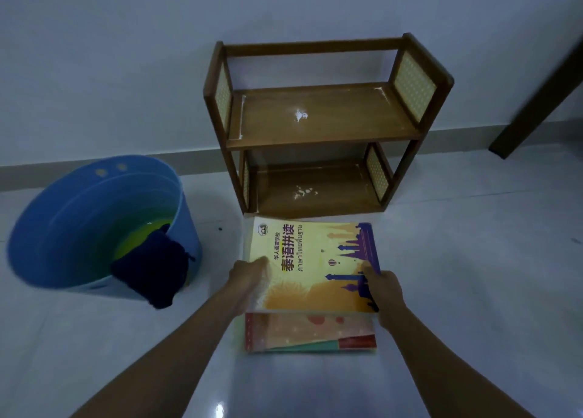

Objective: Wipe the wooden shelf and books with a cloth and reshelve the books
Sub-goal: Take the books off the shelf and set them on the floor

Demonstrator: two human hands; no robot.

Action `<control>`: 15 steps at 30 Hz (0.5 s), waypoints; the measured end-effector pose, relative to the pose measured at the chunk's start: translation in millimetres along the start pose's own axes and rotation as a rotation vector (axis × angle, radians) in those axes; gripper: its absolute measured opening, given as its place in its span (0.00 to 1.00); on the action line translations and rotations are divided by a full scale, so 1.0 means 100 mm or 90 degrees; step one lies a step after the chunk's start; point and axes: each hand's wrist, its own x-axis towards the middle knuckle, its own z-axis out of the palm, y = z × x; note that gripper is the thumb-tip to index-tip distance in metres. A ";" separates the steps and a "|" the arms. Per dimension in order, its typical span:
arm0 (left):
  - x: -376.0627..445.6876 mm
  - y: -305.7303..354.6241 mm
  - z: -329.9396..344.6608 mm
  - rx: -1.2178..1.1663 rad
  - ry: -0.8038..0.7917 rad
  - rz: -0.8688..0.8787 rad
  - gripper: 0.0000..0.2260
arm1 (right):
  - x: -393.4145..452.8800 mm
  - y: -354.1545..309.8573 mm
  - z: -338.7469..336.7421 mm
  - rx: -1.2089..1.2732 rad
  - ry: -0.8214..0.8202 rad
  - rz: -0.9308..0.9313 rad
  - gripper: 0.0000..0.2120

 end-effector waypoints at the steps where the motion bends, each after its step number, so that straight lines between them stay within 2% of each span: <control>1: 0.01 -0.10 0.00 0.016 0.010 -0.008 0.27 | -0.03 0.07 0.02 -0.013 0.001 0.001 0.21; 6: 0.04 -0.38 0.04 0.100 0.076 -0.028 0.30 | -0.08 0.28 0.14 -0.089 0.004 -0.022 0.23; 9: 0.07 -0.47 0.10 0.176 0.125 -0.020 0.31 | 0.02 0.42 0.18 -0.180 0.022 -0.033 0.30; 11: 0.05 -0.46 0.10 0.201 0.143 -0.016 0.32 | -0.09 0.33 0.18 -0.264 0.062 -0.043 0.27; 13: 0.00 -0.40 0.07 0.263 0.150 0.002 0.32 | -0.26 0.12 0.18 -0.365 0.123 -0.114 0.22; 15: -0.09 -0.28 -0.01 0.343 0.143 0.076 0.31 | -0.39 -0.15 0.23 -0.425 0.148 -0.214 0.21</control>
